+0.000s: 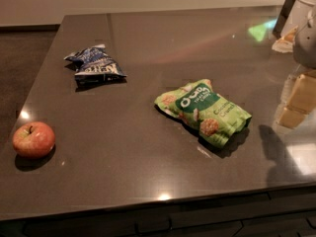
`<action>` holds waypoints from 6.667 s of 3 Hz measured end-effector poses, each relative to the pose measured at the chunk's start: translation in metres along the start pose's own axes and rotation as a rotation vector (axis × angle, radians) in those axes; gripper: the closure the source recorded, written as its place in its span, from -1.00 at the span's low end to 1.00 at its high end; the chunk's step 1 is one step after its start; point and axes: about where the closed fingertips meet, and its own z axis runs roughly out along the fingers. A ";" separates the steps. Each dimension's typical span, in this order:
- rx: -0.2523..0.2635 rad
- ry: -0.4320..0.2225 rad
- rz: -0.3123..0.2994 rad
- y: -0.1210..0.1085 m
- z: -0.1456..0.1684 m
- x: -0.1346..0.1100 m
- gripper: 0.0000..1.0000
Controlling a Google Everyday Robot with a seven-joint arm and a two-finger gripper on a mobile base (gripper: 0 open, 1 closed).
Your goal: Move green rice chip bag near blue chip bag
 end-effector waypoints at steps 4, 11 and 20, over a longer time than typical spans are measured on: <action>-0.103 0.011 0.224 -0.005 0.067 -0.054 -1.00; -0.133 0.077 0.325 -0.002 0.114 -0.074 0.31; -0.212 -0.216 0.096 -0.140 0.147 -0.246 -0.28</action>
Offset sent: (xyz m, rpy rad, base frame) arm 0.0352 0.0483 -0.0333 0.0094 0.1523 -0.1129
